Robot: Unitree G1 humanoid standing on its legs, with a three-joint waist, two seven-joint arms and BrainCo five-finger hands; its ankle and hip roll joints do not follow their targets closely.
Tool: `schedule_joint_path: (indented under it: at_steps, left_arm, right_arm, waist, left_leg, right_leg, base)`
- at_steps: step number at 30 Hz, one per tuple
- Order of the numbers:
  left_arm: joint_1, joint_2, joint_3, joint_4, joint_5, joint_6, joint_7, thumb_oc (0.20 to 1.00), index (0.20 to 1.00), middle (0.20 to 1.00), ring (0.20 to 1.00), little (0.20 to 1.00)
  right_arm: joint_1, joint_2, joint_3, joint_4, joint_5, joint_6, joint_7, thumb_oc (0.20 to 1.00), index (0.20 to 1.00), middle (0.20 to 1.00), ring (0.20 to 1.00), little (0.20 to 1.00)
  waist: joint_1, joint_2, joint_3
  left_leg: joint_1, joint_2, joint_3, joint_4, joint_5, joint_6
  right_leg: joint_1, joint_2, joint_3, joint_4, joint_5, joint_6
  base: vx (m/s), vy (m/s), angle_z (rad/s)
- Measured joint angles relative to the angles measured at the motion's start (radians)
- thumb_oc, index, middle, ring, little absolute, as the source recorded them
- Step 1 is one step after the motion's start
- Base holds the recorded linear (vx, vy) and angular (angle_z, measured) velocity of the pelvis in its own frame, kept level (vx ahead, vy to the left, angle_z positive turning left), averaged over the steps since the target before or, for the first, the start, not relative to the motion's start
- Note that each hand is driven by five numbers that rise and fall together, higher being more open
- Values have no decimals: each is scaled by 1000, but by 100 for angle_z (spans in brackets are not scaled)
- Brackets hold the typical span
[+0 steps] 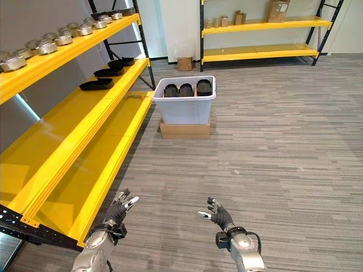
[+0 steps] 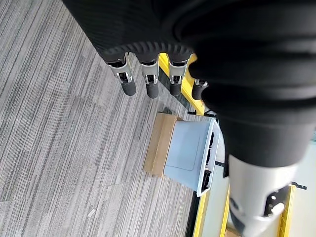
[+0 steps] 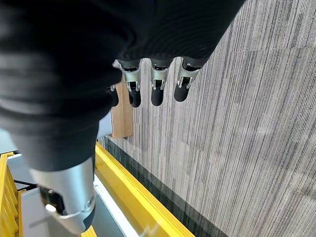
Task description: Move parts from the plastic box to the shelf.
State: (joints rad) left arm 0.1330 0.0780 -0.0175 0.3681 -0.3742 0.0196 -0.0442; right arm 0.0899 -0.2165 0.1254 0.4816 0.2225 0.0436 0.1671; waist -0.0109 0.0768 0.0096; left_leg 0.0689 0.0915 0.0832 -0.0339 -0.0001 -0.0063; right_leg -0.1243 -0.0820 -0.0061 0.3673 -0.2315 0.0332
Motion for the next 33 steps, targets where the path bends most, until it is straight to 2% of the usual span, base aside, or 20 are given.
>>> schedule_joint_path:
  at_steps: [8, 25, 33]
  left_arm:
    - [2, -2, -12, 0, -1, 0, -1, 1000, 1000, 1000, 1000, 1000]
    - [2, -16, -13, 0, -1, 0, 0, 1000, 1000, 1000, 1000, 1000]
    - [-1, -9, -13, 0, -1, 0, 0, 1000, 1000, 1000, 1000, 1000]
  right_arm:
    - [2, 0, -1, 1, 0, 0, 0, 1000, 1000, 1000, 1000, 1000]
    - [2, 2, 1, 6, 0, 0, 0, 1000, 1000, 1000, 1000, 1000]
    - [-15, 4, 3, 11, 2, 0, 0, 1000, 1000, 1000, 1000, 1000]
  waist:
    - [-1, 1, 0]
    - [1, -4, 0]
    - [7, -24, 14]
  left_leg:
    - [1, 11, 5, 1, 2, -3]
    - [2, 12, 5, 1, 2, -3]
    - [10, 5, 15, 8, 3, -4]
  right_leg:
    - [-17, 13, 1, 36, -14, -20]
    - [-15, 13, 1, 37, -14, -21]
    - [-19, 9, 13, 50, -19, -16]
  base:
    - [0, 0, 0]
    - [0, 0, 0]
    - [-9, 43, -4]
